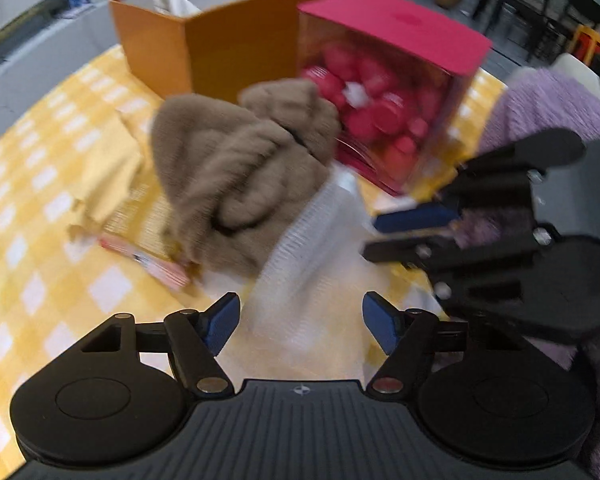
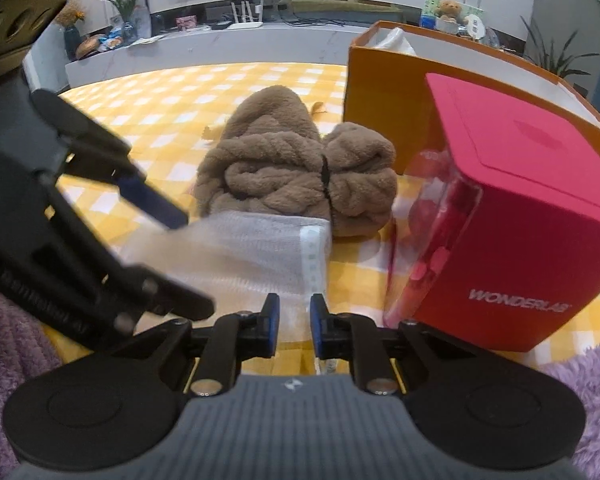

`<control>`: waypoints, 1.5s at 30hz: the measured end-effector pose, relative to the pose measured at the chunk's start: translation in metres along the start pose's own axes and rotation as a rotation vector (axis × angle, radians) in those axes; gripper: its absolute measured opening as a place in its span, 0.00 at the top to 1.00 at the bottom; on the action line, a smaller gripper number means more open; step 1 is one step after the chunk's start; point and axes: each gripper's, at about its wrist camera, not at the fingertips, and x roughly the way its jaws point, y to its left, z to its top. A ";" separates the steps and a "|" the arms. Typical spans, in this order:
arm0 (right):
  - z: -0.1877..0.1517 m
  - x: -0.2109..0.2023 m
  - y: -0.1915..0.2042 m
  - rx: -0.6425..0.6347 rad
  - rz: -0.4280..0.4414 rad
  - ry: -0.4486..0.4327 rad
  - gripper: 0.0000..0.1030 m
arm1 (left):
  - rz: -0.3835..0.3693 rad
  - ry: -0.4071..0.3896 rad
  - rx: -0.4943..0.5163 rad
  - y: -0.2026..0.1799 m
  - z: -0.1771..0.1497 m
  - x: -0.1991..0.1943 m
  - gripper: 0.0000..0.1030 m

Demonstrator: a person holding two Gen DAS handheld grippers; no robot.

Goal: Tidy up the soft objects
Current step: 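Grasp the white mesh bag with the left tool and lift it, then grasp the yellow cloth with the right tool while the left tool holds the mesh bag up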

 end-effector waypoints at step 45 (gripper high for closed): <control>0.068 -0.041 0.028 -0.162 0.048 -0.209 0.76 | 0.288 -0.404 -0.681 0.046 -0.037 -0.093 0.96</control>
